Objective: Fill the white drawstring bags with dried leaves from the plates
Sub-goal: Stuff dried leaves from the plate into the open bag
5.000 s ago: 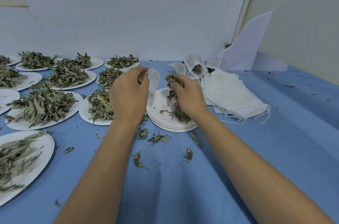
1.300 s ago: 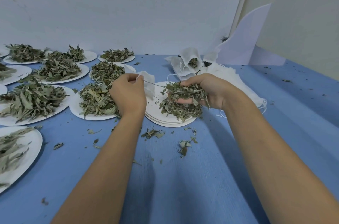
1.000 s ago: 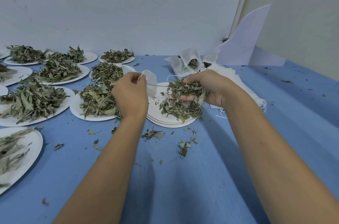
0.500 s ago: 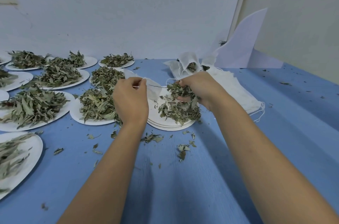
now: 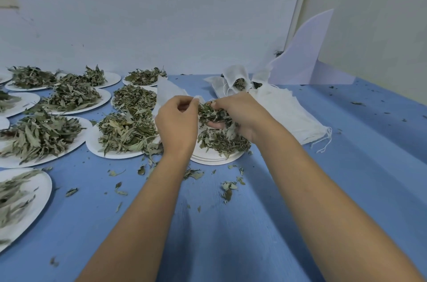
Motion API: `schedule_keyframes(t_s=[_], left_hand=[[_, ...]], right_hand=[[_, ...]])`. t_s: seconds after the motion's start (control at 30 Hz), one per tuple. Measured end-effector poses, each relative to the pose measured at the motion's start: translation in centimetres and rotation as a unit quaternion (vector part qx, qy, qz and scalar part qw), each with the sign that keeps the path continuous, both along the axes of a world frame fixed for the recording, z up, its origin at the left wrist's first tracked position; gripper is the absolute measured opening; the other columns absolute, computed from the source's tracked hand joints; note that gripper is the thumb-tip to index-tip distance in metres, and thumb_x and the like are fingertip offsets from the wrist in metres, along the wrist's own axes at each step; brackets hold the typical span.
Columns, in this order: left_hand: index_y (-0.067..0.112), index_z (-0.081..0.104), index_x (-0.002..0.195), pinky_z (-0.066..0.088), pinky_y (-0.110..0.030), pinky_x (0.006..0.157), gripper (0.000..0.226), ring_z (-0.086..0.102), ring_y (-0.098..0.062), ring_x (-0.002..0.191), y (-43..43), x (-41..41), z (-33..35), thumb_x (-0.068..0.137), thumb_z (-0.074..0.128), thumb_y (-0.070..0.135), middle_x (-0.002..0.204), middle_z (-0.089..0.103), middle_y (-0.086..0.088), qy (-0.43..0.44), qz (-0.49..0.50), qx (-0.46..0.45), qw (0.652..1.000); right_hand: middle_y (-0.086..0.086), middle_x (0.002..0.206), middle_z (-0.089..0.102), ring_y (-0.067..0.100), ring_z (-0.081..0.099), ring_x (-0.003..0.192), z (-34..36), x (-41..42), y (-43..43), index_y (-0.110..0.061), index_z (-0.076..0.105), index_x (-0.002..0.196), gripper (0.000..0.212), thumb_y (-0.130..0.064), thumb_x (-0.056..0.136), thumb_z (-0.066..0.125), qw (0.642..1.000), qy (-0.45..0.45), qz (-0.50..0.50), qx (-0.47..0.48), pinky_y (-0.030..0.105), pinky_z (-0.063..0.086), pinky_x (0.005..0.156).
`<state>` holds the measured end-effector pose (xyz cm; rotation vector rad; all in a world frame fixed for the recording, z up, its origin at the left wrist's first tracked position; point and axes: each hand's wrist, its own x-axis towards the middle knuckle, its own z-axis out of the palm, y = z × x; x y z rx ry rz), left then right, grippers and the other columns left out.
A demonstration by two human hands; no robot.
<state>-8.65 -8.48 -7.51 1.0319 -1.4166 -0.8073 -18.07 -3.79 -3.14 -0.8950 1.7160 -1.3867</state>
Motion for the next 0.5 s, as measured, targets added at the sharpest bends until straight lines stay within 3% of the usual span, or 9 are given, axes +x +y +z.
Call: schedule_keyframes(t_s=[0.07,0.13,0.2,0.3,0.37,0.43,0.5], left_hand=[[0.02,0.067,0.085,0.041,-0.006,0.061,0.006,0.057,-0.002,0.071,-0.06,-0.07,0.0,0.089,0.065,0.023,0.076,0.064,0.01,0.022,-0.039,0.032,0.999],[0.024,0.063,0.079,0.044,-0.007,0.064,0.011,0.058,-0.005,0.072,-0.03,-0.2,-0.02,0.09,0.065,0.02,0.076,0.064,0.007,0.035,-0.09,0.05,0.994],[0.023,0.062,0.08,0.05,-0.017,0.076,0.012,0.059,-0.01,0.077,0.01,-0.33,-0.1,0.091,0.063,0.017,0.078,0.063,0.003,0.052,-0.143,0.076,0.985],[0.016,0.062,0.086,0.051,-0.032,0.089,0.008,0.059,-0.015,0.079,-0.1,-0.33,-0.27,0.093,0.058,0.016,0.078,0.061,0.0,0.057,-0.197,0.101,0.973],[0.014,0.059,0.09,0.049,-0.041,0.095,0.009,0.061,-0.024,0.086,-0.23,-0.29,-0.38,0.096,0.054,0.017,0.081,0.058,-0.003,0.057,-0.211,0.109,0.97],[0.016,0.056,0.091,0.046,-0.048,0.098,0.01,0.06,-0.032,0.091,-0.33,-0.32,-0.4,0.098,0.05,0.02,0.083,0.052,-0.004,0.049,-0.206,0.106,0.972],[0.02,0.053,0.089,0.048,-0.046,0.096,0.009,0.057,-0.024,0.085,-0.29,-0.32,-0.27,0.098,0.049,0.02,0.083,0.051,-0.004,0.043,-0.207,0.098,0.972]], right_hand=[[0.028,0.107,0.065,0.047,0.063,0.101,-0.16,-0.08,0.13,0.009,0.054,0.114,0.029,-0.002,0.087,0.055,1.0,-0.012,-0.018,-0.007,0.067,0.041,0.093],[0.025,0.095,0.063,0.04,0.067,0.087,-0.35,-0.23,0.09,0.009,0.051,0.119,0.032,0.003,0.087,0.052,0.999,-0.024,-0.036,-0.022,0.063,0.045,0.092],[0.022,0.09,0.057,0.032,0.064,0.078,-0.45,-0.35,-0.02,0.01,0.053,0.114,0.029,0.007,0.085,0.051,0.998,-0.026,-0.042,-0.031,0.056,0.051,0.088],[0.018,0.087,0.052,0.029,0.06,0.079,-0.55,-0.44,-0.13,0.004,0.058,0.102,0.021,0.009,0.083,0.053,0.999,-0.016,-0.031,-0.031,0.05,0.055,0.084],[0.019,0.086,0.055,0.032,0.065,0.082,-0.59,-0.32,-0.16,0.008,0.06,0.098,0.016,0.008,0.083,0.054,1.0,-0.009,-0.021,-0.02,0.051,0.055,0.085],[0.024,0.086,0.06,0.031,0.065,0.077,-0.7,-0.19,-0.19,0.014,0.061,0.092,0.012,0.007,0.084,0.055,1.0,-0.005,-0.019,-0.019,0.054,0.053,0.087],[0.033,0.097,0.064,0.029,0.058,0.075,-0.98,-0.28,-0.41,0.018,0.062,0.096,0.019,0.004,0.085,0.055,0.999,-0.005,-0.029,-0.027,0.047,0.055,0.083]])
